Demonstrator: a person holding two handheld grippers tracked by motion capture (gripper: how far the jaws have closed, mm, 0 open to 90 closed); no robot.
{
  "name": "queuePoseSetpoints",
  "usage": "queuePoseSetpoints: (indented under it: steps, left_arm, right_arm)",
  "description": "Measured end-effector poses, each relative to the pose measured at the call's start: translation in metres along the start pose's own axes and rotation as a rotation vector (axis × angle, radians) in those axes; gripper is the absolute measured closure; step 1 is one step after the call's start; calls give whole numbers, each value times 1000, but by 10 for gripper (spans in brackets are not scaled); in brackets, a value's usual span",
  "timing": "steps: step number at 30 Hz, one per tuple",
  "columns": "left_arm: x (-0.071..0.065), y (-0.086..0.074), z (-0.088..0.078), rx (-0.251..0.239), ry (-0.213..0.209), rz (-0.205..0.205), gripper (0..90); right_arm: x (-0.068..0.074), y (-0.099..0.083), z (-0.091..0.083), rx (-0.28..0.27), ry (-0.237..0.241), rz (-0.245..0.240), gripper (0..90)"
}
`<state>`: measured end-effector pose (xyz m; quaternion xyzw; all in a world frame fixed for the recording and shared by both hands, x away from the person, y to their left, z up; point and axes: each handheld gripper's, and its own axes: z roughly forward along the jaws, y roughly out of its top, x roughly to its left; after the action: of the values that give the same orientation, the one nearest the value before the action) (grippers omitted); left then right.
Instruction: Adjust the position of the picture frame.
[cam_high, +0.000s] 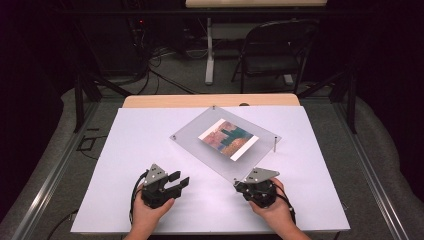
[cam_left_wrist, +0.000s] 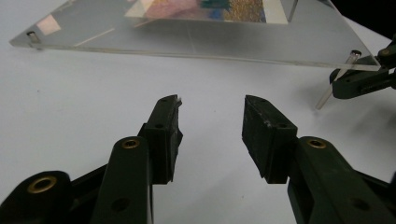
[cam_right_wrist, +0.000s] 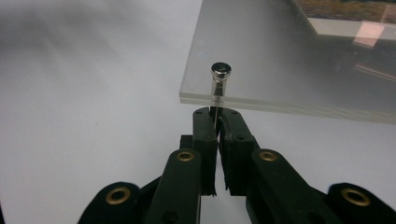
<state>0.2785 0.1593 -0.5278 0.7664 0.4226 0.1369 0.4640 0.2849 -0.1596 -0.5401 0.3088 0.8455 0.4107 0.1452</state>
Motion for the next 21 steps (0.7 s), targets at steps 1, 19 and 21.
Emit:
queuePoseSetpoints:
  steps: [1,19,21]
  left_arm:
    - [1,-1,0,8,2,11,563]
    - [1,-12,4,68,5,0,589]
    - [-6,-13,9,76,-18,1,600]
  right_arm:
    - [4,4,4,-3,14,-5,859]
    - [30,21,35,0,127,-49,841]
    - [27,17,25,-1,122,-44,823]
